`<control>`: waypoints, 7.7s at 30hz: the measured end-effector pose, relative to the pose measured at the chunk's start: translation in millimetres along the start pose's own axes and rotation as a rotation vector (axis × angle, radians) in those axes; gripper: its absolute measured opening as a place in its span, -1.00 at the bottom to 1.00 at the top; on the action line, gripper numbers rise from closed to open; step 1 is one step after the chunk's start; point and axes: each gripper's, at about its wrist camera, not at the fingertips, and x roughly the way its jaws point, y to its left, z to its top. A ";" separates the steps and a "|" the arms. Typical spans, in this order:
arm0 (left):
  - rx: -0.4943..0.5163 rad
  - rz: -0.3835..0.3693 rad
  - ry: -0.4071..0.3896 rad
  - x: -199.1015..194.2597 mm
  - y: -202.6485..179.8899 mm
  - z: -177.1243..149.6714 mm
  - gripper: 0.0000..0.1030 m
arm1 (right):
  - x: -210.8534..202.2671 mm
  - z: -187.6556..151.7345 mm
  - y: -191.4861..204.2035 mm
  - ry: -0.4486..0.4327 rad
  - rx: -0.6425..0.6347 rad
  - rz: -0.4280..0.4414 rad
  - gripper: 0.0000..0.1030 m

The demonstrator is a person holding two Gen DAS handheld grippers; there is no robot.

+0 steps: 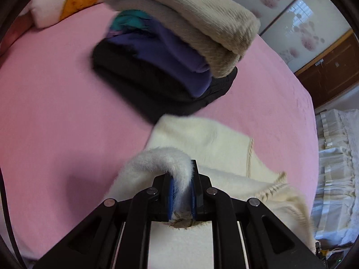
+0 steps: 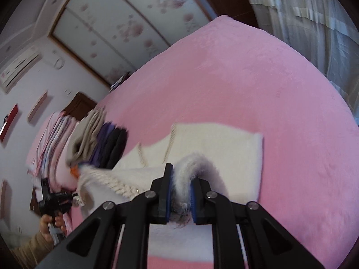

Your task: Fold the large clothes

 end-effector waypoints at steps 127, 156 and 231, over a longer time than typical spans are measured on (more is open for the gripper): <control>0.265 0.287 -0.095 28.3 77.0 -136.5 0.94 | 68.8 -146.5 -10.3 0.047 -0.138 -0.543 -1.00; 0.019 -0.042 0.221 -70.5 51.9 -171.8 0.93 | 46.9 -149.2 139.2 0.257 -0.149 -0.303 -0.66; 0.172 -0.315 -0.088 -12.6 11.6 -140.5 -0.60 | 197.9 -175.8 171.6 0.182 -0.444 -0.261 -0.85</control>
